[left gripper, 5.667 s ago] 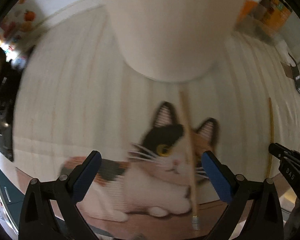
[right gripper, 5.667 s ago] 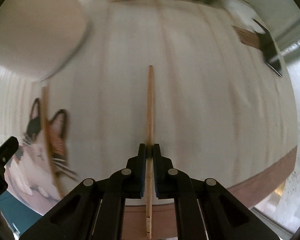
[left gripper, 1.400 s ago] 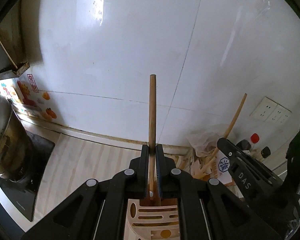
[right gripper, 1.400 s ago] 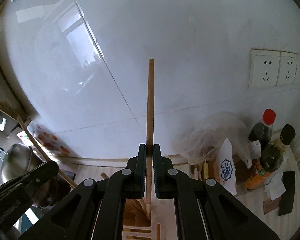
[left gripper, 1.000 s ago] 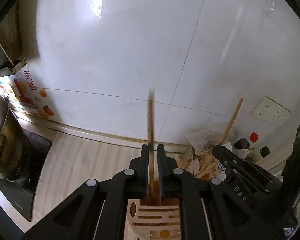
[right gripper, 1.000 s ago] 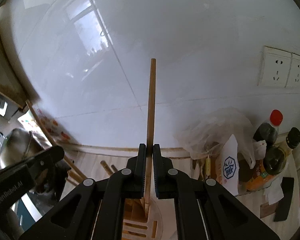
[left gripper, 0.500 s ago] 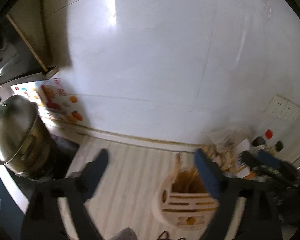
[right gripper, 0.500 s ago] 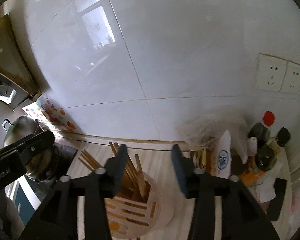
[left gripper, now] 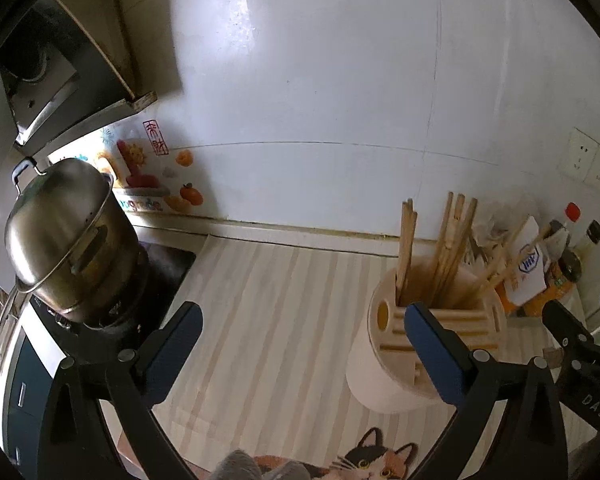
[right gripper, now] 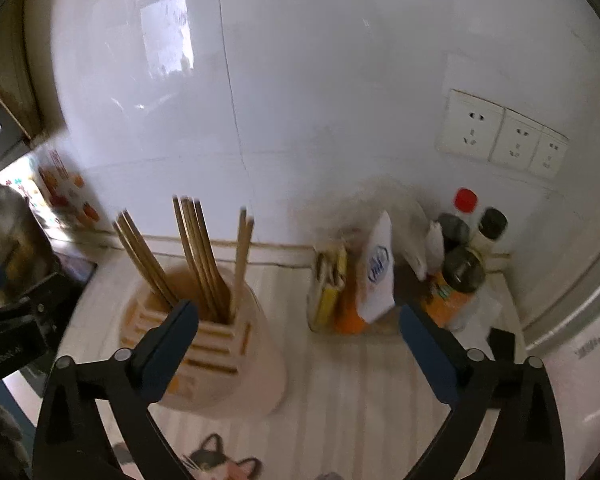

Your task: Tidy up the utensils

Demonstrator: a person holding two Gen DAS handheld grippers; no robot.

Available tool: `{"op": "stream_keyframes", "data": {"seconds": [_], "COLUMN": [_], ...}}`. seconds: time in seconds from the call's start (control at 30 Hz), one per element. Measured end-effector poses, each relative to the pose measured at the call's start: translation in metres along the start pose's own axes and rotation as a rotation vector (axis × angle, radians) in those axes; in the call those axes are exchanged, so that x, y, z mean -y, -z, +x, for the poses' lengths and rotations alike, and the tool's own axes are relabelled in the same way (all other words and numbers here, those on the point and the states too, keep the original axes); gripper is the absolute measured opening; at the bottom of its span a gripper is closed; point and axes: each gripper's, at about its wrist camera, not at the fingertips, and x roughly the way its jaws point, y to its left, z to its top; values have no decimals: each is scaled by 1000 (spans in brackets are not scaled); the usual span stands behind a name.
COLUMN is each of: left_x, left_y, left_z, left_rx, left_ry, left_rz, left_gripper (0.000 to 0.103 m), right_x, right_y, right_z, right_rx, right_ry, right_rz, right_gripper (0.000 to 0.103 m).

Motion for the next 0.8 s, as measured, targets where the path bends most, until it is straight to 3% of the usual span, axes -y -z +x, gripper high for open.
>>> {"op": "stream_keyframes", "data": {"seconds": [0.27,0.8], "left_x": [-15,-64], "left_y": [22,89], "left_z": [-55,-201], "left_rx": [57,185], "left_ry": [53,142], "left_rz": [6,58], "left_gripper": [103,103], "right_x": [-4,-42], "right_y": [23,98], "right_z": [-50,-239], "right_rx": [44,222], "right_ry": [77,154], "right_rz": [15,95], "right_gripper": [103,103]}}
